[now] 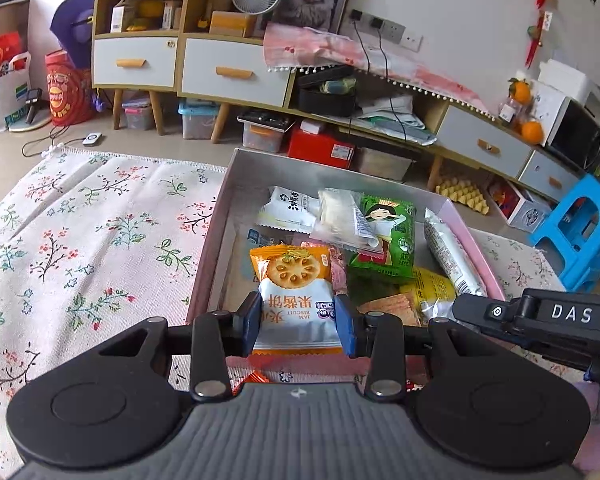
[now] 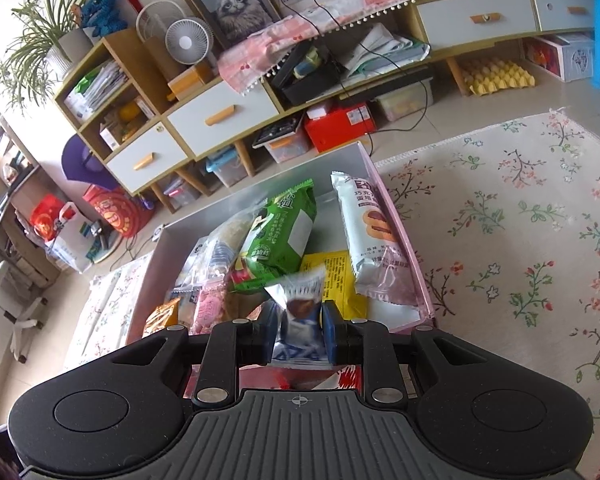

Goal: Organize snacks
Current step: 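Lower both held snacks into the pink box and open both tools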

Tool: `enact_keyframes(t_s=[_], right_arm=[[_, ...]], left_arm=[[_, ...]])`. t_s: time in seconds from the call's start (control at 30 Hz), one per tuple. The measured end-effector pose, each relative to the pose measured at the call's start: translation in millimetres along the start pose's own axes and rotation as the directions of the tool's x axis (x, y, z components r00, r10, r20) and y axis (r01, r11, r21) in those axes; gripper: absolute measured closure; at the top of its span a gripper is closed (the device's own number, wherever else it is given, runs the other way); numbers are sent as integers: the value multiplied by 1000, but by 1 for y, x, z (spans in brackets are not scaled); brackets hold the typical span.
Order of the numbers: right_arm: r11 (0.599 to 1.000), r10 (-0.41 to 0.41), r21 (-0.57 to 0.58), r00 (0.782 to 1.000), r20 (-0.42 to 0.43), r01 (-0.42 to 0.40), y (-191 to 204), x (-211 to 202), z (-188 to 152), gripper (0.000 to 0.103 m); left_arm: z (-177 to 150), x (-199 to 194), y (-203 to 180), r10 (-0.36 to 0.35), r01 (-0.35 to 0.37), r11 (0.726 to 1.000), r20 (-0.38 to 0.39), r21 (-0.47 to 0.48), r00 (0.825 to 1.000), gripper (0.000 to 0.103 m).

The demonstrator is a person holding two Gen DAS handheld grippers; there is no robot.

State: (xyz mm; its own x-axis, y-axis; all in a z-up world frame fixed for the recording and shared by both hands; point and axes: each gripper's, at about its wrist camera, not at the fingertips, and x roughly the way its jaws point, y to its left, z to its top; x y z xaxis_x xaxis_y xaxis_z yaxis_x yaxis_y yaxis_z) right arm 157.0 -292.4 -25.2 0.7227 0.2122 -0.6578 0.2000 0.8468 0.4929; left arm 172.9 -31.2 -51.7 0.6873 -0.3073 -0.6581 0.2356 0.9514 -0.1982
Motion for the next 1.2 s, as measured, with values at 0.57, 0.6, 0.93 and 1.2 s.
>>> enact_keyframes(t_s=[0.57,0.6,0.93,1.2], right_arm=[[999,31,26,1000,2,-31,3,-16,6,56],[999,30,21,1000,3,-30,4,-17,7,53],[999,15,-33,1000,-28,-16,7,-40,10,34],[991,-37,-132,994,-100,24,18,-61,-2,25]], left_arm=[[-1,-9,-12,20,-20,1000,16,12,1000,30],[-1,-10,-12,20,-20,1000,16,16,1000,28],[-8,-26,-15,42,-41,996,-5,82,999,11],[-17,-39,-10,76,-64,987,-76,149,994,5]])
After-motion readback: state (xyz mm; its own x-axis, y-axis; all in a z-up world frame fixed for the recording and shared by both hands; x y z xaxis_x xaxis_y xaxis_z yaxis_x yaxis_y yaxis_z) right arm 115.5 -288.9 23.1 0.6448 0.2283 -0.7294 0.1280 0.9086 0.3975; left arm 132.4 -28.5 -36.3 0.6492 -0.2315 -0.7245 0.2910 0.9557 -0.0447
